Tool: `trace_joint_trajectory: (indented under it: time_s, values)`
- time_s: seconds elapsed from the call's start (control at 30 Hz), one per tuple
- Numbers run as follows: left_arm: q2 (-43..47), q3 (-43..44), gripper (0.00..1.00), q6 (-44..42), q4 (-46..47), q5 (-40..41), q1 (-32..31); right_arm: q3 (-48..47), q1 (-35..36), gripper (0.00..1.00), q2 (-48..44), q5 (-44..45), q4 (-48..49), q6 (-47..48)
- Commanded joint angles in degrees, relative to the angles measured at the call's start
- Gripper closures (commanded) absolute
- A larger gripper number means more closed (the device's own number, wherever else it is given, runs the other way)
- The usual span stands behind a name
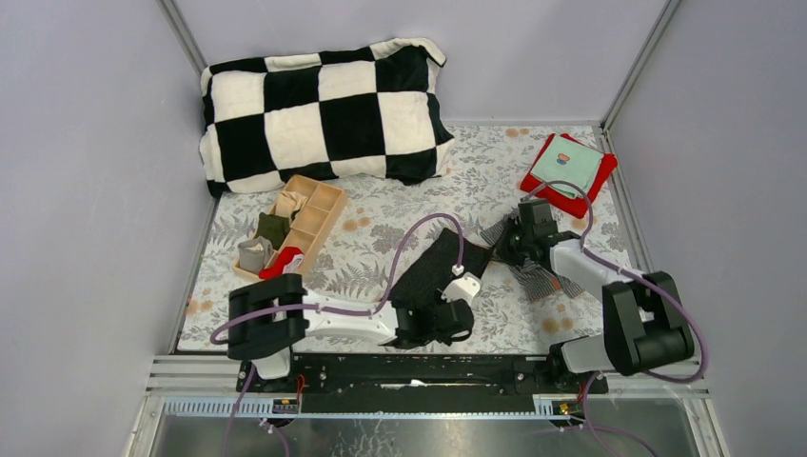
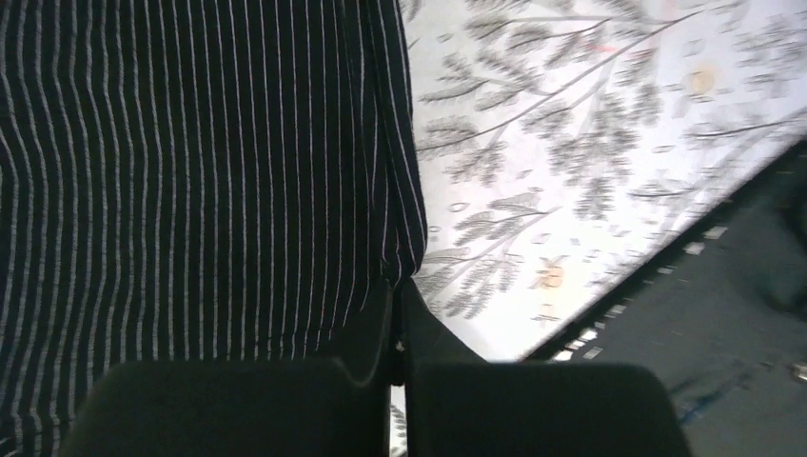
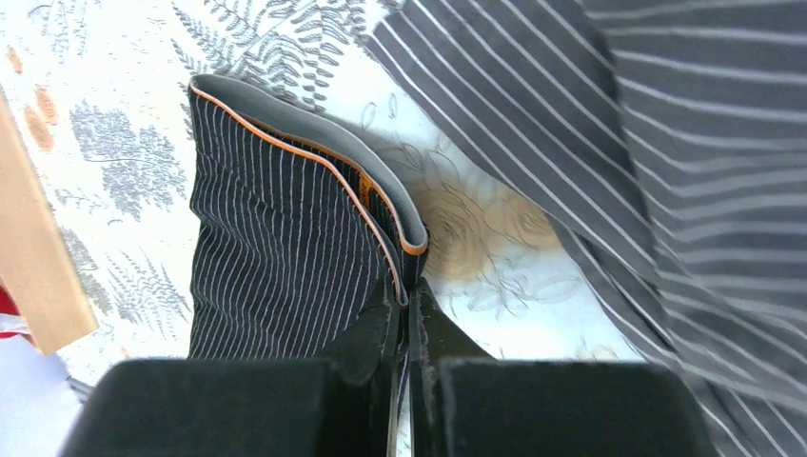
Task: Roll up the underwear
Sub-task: Fold the underwear at the center of the board.
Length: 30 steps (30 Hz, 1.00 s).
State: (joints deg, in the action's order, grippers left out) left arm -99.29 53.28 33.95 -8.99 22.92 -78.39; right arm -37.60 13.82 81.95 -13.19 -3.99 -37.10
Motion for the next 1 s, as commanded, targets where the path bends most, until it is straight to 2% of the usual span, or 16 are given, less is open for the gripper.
trace_joint_trajectory:
  time_s: [0.0, 0.17, 0.4, 0.53, 0.73, 0.97]
  values:
    - [4.4, 0.3, 1.00, 0.2, 3.6, -8.0, -1.1, -1.6, -0.2, 1.00, -6.8, 9.0, -11.0, 3.3]
    - [7.1, -0.2, 1.00, 1.8, 6.3, -10.0, -1.5, -4.6, -0.2, 1.00, -10.5, 14.9, -21.4, 6.0]
    - [10.4, -2.6, 1.00, 3.7, 8.8, -10.2, -0.4, -11.0, 0.9, 1.00, -10.7, 19.1, -31.6, 8.2]
    - [12.5, -5.8, 1.00, 5.1, 11.3, -11.3, 1.6, -14.2, 4.0, 1.00, -8.5, 21.1, -32.2, 6.8]
    - [15.5, -9.0, 1.00, 5.8, 12.4, -12.2, 4.0, -20.0, 11.2, 1.00, -0.1, 24.2, -31.8, 4.2]
    - [20.1, -13.9, 1.00, 7.2, 13.1, -11.6, 6.0, -25.6, 13.1, 1.00, 5.3, 25.9, -32.6, 4.2]
